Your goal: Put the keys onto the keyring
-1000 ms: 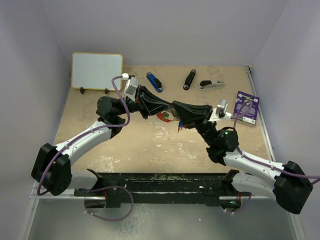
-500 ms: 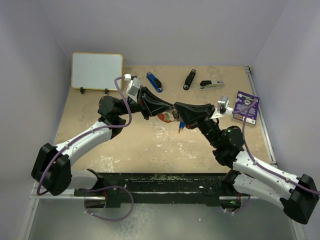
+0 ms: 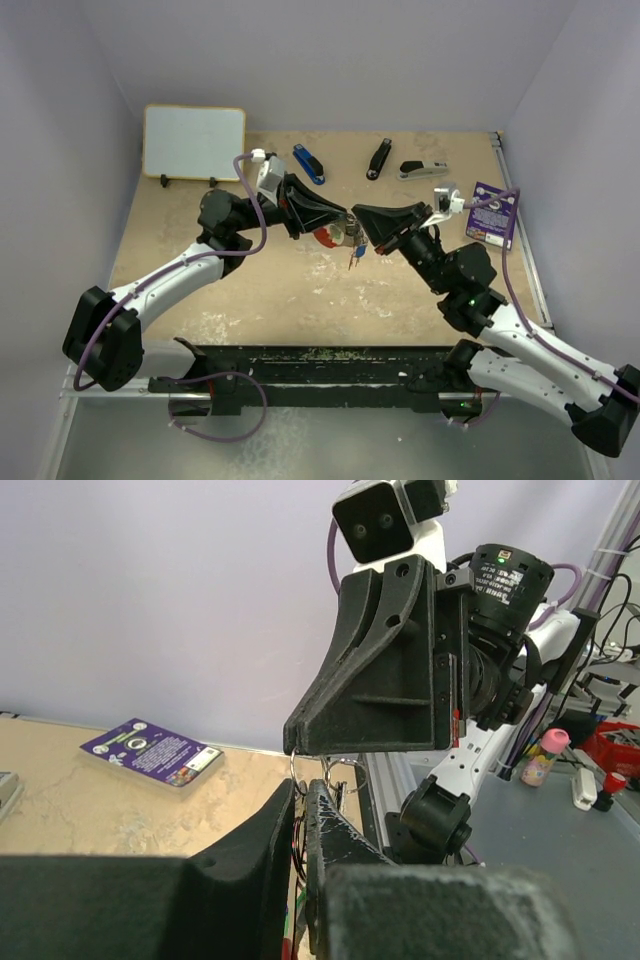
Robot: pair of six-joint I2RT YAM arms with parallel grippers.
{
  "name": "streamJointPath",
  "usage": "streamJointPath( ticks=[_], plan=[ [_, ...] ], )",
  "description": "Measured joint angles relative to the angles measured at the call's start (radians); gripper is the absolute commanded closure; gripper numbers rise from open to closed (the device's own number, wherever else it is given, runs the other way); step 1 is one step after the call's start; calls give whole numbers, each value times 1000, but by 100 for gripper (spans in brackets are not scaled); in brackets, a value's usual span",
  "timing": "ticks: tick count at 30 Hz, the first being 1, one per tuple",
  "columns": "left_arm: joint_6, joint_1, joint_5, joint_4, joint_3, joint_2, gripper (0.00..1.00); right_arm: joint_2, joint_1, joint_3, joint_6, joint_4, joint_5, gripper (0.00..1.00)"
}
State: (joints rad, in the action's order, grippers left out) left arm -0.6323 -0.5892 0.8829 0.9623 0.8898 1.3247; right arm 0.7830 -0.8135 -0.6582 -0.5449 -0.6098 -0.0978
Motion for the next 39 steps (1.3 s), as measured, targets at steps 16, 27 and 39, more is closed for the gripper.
streamJointPath(
  ticks=[16, 27, 39],
  plan=[
    [56, 5, 29, -47, 0, 0, 79, 40, 2, -67, -14, 61, -46, 100],
    [80, 6, 67, -105, 43, 0, 79, 43, 2, -141, -23, 218, -99, 100],
    [221, 6, 121, -415, 216, 0, 2, 106, 2, -237, -44, 419, -174, 100]
  ],
)
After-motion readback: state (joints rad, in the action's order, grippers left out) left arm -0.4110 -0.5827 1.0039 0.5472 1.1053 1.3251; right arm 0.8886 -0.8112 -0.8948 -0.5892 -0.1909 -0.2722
